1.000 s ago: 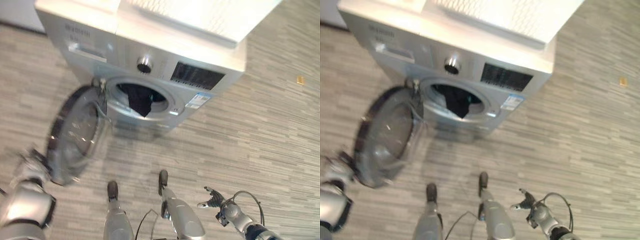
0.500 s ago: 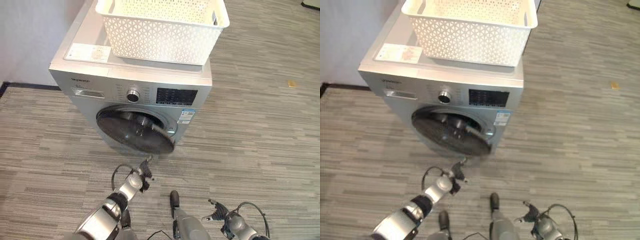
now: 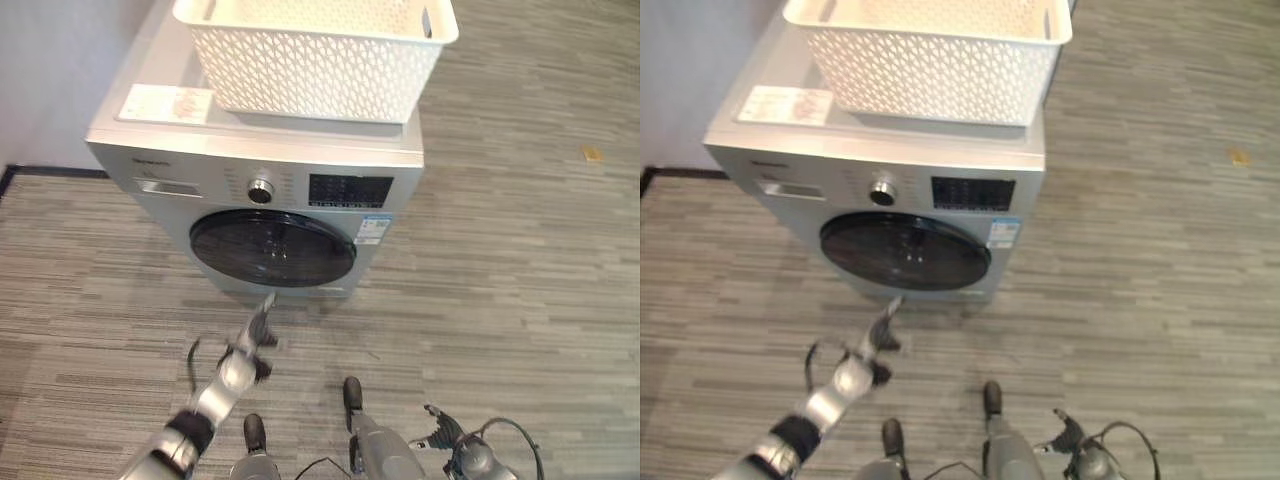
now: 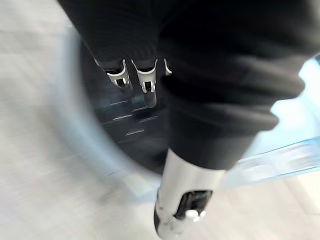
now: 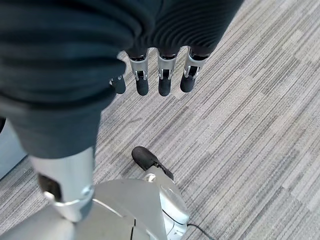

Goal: Grab the laundry basket,head to the washer,open it,put in the laundry and shut it.

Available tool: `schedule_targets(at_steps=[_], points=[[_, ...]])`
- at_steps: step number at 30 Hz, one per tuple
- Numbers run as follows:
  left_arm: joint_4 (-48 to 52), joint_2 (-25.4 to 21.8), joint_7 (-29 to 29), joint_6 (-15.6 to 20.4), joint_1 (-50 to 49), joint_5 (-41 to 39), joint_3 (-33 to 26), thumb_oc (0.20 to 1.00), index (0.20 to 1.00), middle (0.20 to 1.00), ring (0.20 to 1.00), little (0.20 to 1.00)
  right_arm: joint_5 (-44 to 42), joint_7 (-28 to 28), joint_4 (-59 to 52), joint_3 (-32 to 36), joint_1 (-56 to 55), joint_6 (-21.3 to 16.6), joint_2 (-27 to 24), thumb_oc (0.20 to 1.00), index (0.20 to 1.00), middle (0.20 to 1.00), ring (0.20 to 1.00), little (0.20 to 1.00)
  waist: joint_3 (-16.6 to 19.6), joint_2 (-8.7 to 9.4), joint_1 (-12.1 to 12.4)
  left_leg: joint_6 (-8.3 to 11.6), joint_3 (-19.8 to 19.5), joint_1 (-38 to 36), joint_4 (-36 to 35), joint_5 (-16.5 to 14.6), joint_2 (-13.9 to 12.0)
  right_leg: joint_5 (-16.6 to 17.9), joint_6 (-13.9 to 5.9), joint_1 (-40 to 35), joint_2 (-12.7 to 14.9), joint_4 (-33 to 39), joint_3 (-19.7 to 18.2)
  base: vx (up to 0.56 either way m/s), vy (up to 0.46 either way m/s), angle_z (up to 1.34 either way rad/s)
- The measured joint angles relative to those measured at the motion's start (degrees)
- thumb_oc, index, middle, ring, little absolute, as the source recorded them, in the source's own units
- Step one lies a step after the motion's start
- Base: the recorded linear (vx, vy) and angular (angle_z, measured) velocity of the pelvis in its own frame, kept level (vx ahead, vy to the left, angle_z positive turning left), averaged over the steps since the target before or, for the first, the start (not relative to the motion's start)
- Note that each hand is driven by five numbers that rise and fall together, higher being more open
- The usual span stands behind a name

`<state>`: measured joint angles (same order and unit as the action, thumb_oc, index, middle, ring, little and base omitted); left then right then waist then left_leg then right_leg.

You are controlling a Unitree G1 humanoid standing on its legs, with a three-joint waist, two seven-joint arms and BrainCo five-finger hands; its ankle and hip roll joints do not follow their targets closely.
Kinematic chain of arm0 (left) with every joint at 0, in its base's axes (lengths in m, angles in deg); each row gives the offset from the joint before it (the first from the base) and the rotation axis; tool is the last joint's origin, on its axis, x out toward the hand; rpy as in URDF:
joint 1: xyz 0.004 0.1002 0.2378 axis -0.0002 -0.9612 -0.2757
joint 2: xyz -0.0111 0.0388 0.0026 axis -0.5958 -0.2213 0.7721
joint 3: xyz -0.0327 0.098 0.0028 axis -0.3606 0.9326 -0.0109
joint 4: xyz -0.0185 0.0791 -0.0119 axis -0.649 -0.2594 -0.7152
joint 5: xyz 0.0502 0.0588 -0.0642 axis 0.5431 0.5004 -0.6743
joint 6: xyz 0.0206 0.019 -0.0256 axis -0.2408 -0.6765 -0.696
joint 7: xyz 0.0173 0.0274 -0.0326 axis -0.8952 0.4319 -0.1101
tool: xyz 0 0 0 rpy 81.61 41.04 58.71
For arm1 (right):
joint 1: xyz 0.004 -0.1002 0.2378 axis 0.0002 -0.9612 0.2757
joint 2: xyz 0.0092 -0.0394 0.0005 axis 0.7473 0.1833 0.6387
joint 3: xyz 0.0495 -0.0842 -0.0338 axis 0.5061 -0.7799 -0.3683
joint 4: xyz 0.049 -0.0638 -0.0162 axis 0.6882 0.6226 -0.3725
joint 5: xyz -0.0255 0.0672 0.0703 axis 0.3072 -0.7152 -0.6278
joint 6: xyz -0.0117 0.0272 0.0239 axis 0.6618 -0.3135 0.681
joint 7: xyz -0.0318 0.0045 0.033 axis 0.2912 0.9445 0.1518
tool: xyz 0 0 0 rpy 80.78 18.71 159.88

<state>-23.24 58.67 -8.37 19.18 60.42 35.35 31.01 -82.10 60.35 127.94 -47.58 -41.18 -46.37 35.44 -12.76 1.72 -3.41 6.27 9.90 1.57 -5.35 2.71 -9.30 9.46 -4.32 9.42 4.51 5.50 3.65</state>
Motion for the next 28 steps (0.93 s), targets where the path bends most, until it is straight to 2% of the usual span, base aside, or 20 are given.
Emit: schedule_targets(at_steps=[4,6,8,11,13,16,28], points=[[-4.96,1.51,3.3,1.55,-11.6,-7.3,-9.68,1.0,1.0,1.0,1.0,1.0,0.01,0.17,0.29,3.31,-2.94,-0.29,0.22,1.0,1.0,1.0,1.0,1.0,0.54,-0.98,1.55,-0.21,-0.53,-3.18,-0.03,-0.75,-0.07,-1.2,0.6,-3.56,0.16,0.05,0.4,0.03,-0.004,0.07],[-8.18,2.21,4.33,1.57,-13.84,-9.52,-11.99,1.0,1.0,1.0,1.0,1.0,0.01,0.23,0.49,3.82,-4.04,-0.29,0.31,1.0,1.0,1.0,1.0,1.0,1.67,-1.4,2.34,-0.28,-0.69,-3.45,-0.19,-0.93,0.14,-1.36,0.5,-3.97,0.39,0.05,0.54,0.0,-0.001,0.09],[-15.5,4.28,4.83,1.5,-13.92,-11.29,-15.43,1.0,1.0,1.0,1.0,1.0,0.0,0.28,1.2,5.31,-5.15,-0.24,0.68,1.0,1.0,1.0,1.0,1.0,3.38,-1.9,2.65,-0.36,-1.56,-3.47,-0.17,-0.92,0.65,-1.56,0.4,-4.58,0.97,0.05,1.44,0.01,-0.002,0.21],[-25.4,5.32,5.21,1.66,-12.83,-11.32,-14.4,1.0,1.0,1.0,1.0,1.0,-0.04,0.41,3.3,5.35,-5.15,-0.18,1.72,1.0,1.0,1.0,1.0,1.0,7.28,-1.62,2.99,-0.51,-2.16,-3.58,-0.23,-1.0,1.33,-1.68,0.23,-4.98,1.64,0.05,1.7,-0.01,0.039,0.1],[-32.57,5.13,7.2,0.88,-10.98,-6.61,-11.82,1.0,1.0,1.0,1.0,1.0,0.0,1.44,3.64,4.97,-5.03,-0.2,2.06,1.0,1.0,1.0,1.0,1.0,9.26,-1.31,2.66,-0.77,-2.16,-4.4,-0.23,-1.19,1.68,-1.86,0.04,-5.71,1.88,0.04,1.69,0.01,0.043,0.0],[-32.42,4.61,8.78,0.17,-10.98,-2.36,-10.89,1.0,1.0,1.0,1.0,1.0,0.01,2.45,3.64,4.19,-5.7,-0.11,2.28,1.0,1.0,1.0,1.0,1.0,10.98,-1.02,2.66,-0.97,-1.75,-5.05,-0.25,-1.33,2.11,-1.86,-0.1,-6.24,2.42,0.05,1.59,-0.01,0.035,-0.03],[-29.7,4.79,9.31,-0.28,-11.33,-3.71,-12.81,1.0,1.0,1.0,1.0,1.0,0.05,2.93,1.71,4.16,-6.07,1.03,2.18,1.0,1.0,1.0,1.0,1.0,11.51,-0.99,2.8,-1.23,-1.92,-5.51,-0.25,-1.27,2.78,-1.63,-0.45,-6.74,3.17,0.05,1.7,0.0,0.002,0.0]])
